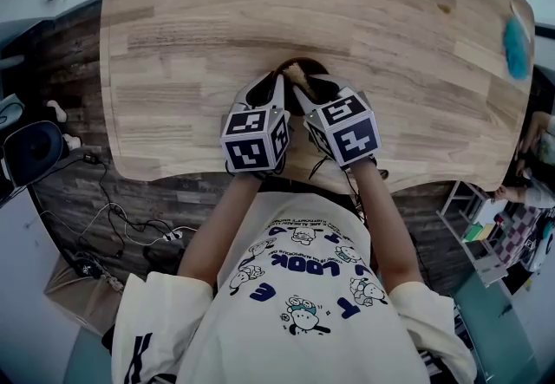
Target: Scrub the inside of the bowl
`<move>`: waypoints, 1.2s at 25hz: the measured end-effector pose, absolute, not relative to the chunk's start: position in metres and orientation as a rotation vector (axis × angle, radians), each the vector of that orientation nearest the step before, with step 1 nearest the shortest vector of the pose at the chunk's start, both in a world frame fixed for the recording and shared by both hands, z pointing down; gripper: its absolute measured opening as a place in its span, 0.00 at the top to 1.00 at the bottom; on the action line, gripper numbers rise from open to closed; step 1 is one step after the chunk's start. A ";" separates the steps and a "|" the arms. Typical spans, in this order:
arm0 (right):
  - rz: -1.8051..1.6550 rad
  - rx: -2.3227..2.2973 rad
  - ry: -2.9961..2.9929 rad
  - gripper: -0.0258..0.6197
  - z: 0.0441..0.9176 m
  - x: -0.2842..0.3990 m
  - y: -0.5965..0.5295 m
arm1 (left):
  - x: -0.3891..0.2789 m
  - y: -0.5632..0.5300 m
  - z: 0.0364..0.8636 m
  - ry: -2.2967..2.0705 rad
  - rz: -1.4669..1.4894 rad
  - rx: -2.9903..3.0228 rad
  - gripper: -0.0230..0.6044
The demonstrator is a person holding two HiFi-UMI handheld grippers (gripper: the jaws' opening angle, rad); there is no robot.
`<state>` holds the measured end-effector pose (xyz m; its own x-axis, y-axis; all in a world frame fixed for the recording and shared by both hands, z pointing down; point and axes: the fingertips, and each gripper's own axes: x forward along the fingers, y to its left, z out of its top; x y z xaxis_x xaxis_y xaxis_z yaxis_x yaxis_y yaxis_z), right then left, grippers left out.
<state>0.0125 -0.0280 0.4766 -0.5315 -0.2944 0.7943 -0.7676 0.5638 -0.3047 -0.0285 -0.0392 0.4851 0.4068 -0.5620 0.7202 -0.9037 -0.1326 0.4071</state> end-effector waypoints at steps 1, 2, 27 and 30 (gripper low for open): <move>0.880 0.827 -2.096 0.82 0.477 0.009 -0.026 | -0.028 -0.040 0.485 -1.268 0.514 1.819 0.88; 0.888 0.812 -2.097 0.82 0.476 0.007 -0.024 | -0.028 -0.040 0.485 -1.269 0.521 1.824 0.88; 0.611 1.219 -2.075 0.82 0.467 0.027 -0.043 | -0.031 -0.040 0.486 -1.241 0.533 1.835 0.89; 0.672 1.321 -2.099 0.82 0.459 0.036 -0.044 | -0.031 -0.040 0.486 -1.240 0.546 1.833 0.89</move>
<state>0.0356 -0.0437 0.4586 -0.3539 -0.6316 0.6899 -0.9148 0.3874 -0.1146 -0.0313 -0.0403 0.4864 0.4165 -0.5404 0.7311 -0.9041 -0.1620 0.3954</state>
